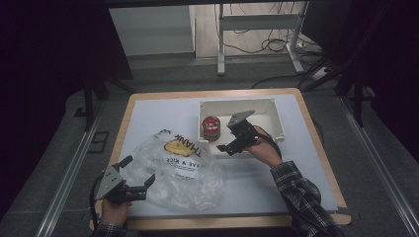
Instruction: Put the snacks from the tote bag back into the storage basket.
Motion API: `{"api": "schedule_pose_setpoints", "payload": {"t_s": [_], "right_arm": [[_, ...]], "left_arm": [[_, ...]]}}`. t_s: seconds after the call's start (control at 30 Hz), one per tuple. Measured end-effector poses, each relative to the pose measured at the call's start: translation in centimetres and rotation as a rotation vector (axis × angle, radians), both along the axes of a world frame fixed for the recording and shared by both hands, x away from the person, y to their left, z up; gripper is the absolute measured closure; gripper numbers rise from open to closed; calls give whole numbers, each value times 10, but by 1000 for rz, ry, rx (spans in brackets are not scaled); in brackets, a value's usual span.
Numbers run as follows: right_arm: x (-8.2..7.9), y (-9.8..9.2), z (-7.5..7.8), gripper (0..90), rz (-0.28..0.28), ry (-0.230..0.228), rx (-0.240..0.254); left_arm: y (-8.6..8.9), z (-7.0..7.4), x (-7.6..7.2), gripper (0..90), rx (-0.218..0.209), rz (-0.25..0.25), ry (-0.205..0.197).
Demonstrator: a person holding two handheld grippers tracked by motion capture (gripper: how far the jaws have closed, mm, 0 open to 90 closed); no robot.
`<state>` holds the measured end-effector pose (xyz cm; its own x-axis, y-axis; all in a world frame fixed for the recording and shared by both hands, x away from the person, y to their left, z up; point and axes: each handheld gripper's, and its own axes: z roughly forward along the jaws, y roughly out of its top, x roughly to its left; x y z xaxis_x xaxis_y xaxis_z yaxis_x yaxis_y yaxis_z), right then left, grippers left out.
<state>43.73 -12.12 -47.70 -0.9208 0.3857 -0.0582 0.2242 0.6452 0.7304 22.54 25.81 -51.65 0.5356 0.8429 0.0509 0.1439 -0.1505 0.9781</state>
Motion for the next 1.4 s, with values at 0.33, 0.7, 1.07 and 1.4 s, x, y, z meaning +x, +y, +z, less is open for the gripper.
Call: {"api": "schedule_pose_setpoints", "payload": {"t_s": [0.33, 0.7, 1.07, 1.4], "right_arm": [[-5, -5, 0, 38, -4, 0, 3], [-10, -9, -2, 38, -8, 3, 2], [-17, -18, 0, 38, -24, -6, 24], [-25, -29, 0, 38, -38, -8, 37]], "left_arm": [[0, 0, 0, 0, 1, -2, 1], [0, 0, 0, 0, 0, -4, 0], [0, 0, 0, 0, 0, -4, 2], [0, 0, 0, 0, -1, -2, 0]]}}
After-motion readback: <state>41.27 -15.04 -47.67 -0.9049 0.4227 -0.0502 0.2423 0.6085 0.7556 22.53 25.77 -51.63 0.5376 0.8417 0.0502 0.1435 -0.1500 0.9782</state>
